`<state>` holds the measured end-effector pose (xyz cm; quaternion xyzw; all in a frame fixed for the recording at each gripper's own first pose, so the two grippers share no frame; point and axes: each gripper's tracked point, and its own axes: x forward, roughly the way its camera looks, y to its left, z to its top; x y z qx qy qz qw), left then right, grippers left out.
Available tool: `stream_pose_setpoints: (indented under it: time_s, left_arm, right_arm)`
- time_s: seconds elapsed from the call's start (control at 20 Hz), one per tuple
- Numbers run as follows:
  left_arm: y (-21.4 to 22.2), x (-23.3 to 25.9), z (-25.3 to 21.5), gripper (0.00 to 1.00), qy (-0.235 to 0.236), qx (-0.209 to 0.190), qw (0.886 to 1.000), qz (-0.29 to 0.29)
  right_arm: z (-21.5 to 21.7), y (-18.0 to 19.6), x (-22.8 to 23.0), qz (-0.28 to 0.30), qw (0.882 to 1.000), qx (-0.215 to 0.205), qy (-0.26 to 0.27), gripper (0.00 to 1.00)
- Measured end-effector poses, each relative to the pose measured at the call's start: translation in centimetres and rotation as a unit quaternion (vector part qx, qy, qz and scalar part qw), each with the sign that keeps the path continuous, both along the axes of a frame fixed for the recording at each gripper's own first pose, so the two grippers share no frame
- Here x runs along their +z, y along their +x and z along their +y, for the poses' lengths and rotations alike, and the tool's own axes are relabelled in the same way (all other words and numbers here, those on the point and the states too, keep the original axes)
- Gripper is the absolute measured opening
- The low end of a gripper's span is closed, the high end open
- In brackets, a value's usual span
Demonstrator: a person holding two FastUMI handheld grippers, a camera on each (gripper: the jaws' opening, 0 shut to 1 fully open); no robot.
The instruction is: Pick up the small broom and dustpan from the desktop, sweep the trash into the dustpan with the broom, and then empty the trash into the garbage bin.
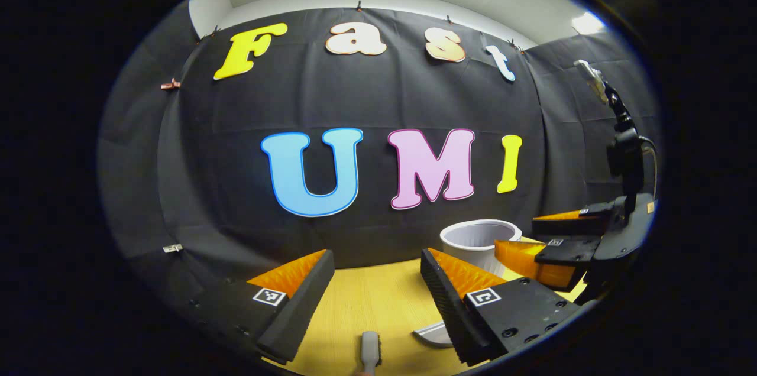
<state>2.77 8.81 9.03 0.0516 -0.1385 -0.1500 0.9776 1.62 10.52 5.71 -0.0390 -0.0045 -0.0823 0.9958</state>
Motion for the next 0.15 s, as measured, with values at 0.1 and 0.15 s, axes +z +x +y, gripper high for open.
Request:
stream_pose_setpoints:
  time_s: [0.1, 0.15]
  left_arm:
    - [-0.2, -0.1, -0.6, 0.95, -0.008, -0.006, 1.000, 0.004]
    - [-0.2, -0.1, -0.8, 0.97, -0.011, -0.010, 1.000, 0.007]
  right_arm:
    - [-0.9, -0.4, 1.6, -0.019, 1.000, -0.009, -0.008, 0.98]
    - [-1.3, -0.7, 2.2, -0.026, 1.000, -0.014, -0.009, 0.98]
